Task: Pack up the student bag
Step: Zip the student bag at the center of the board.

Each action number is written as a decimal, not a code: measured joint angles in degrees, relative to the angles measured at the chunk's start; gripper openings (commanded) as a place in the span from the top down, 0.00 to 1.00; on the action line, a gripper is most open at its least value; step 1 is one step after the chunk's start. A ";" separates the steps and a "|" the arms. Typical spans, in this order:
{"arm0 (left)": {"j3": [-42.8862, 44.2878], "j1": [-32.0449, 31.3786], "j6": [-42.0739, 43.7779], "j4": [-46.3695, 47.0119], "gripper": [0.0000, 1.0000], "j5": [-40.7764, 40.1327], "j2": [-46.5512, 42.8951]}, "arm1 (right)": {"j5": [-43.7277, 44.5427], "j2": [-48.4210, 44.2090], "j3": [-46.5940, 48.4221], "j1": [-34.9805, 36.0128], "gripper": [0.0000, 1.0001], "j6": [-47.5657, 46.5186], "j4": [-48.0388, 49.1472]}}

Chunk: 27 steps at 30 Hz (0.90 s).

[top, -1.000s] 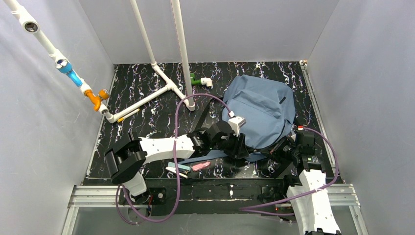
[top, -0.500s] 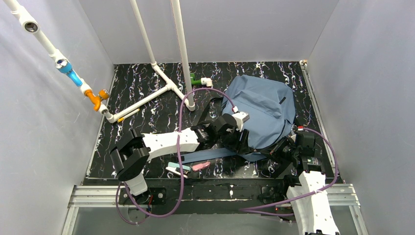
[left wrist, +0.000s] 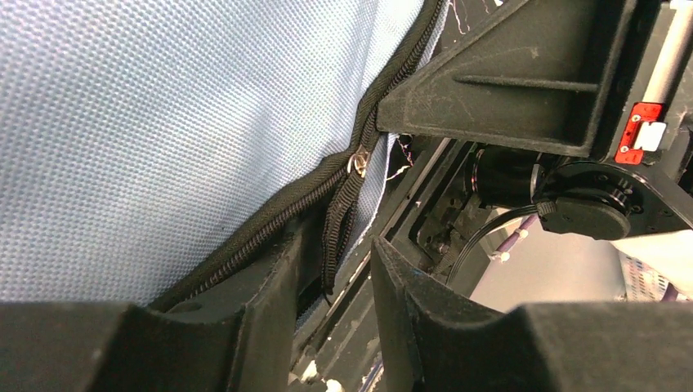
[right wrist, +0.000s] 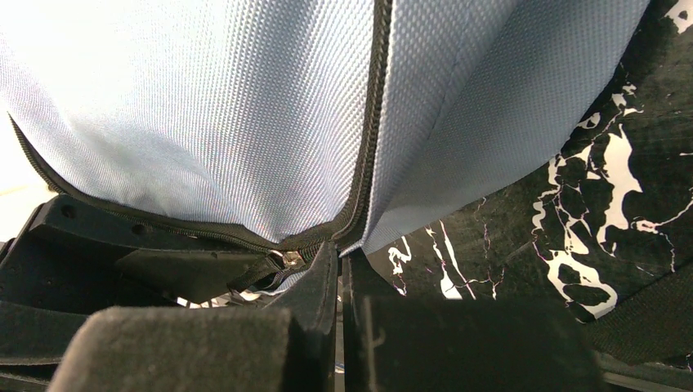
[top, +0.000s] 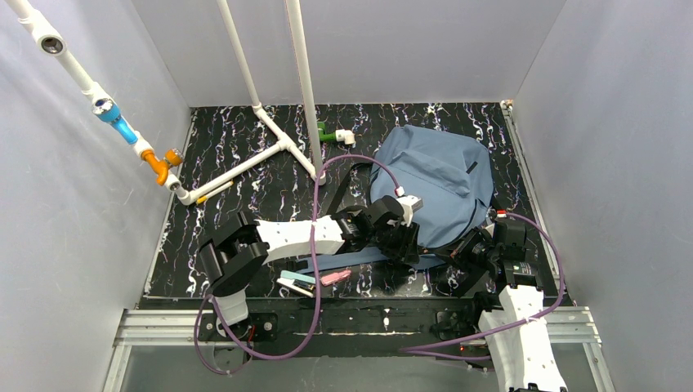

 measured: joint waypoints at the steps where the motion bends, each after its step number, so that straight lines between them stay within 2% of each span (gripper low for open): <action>1: 0.15 0.00 -0.04 0.17 0.60 -0.09 0.24 | -0.02 0.00 0.00 0.00 0.99 -0.02 0.00; 3: 0.33 0.00 -0.11 0.17 0.56 -0.33 0.42 | 0.00 0.00 0.00 0.00 0.99 -0.02 0.00; 6: 0.59 0.00 -0.13 0.20 0.56 -0.57 0.42 | -0.02 0.00 0.00 0.00 0.99 -0.04 0.00; 14: 0.87 0.00 -1.05 0.33 0.76 -0.68 0.39 | -0.20 0.00 0.00 0.00 0.99 -0.02 0.09; 27: 0.92 0.11 -1.01 0.81 1.00 -1.44 -0.63 | -0.37 0.00 0.00 0.09 0.99 -0.22 0.48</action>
